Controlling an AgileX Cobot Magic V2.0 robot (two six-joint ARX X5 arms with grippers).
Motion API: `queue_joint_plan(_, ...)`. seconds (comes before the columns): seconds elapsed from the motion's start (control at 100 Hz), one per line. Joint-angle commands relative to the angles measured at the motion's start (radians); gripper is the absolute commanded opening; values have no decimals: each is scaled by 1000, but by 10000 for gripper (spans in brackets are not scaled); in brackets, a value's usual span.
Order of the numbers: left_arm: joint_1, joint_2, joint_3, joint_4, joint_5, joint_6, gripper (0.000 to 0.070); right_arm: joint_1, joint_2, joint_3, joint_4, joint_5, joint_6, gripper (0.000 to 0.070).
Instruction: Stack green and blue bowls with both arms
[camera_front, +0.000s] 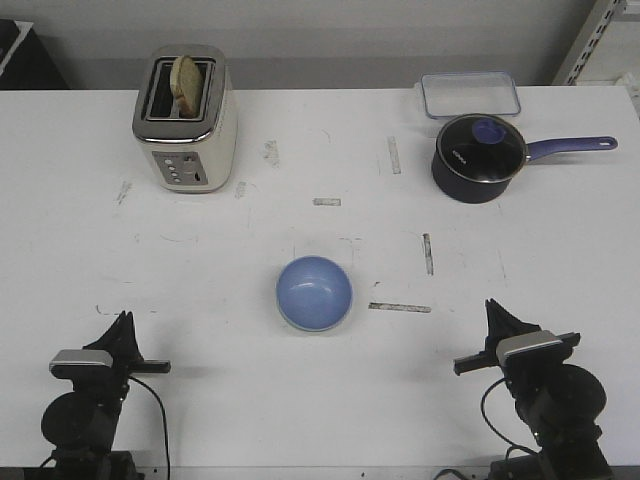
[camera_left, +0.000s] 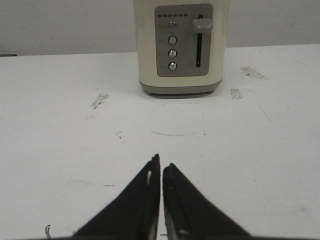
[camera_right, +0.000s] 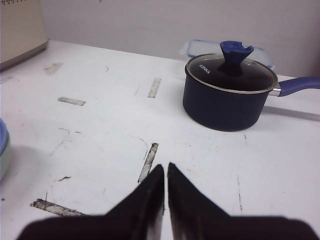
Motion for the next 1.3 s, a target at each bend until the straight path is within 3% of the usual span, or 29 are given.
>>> queue_joint_plan(0.0,2,-1,-44,69,3,2,1,1,5,-1,14,0,-2,1)
queue_joint_plan(0.14,2,-1,-113,143,6,3,1,2,4,-1,13,0,-2,1)
queue_joint_plan(0.99,2,-1,-111,131,7,2,1,-3,2,-1,15,-1,-8,1)
queue_joint_plan(1.29,2,-1,-111,131,7,2,1,-109,-79,-165,202,-1,-3,1)
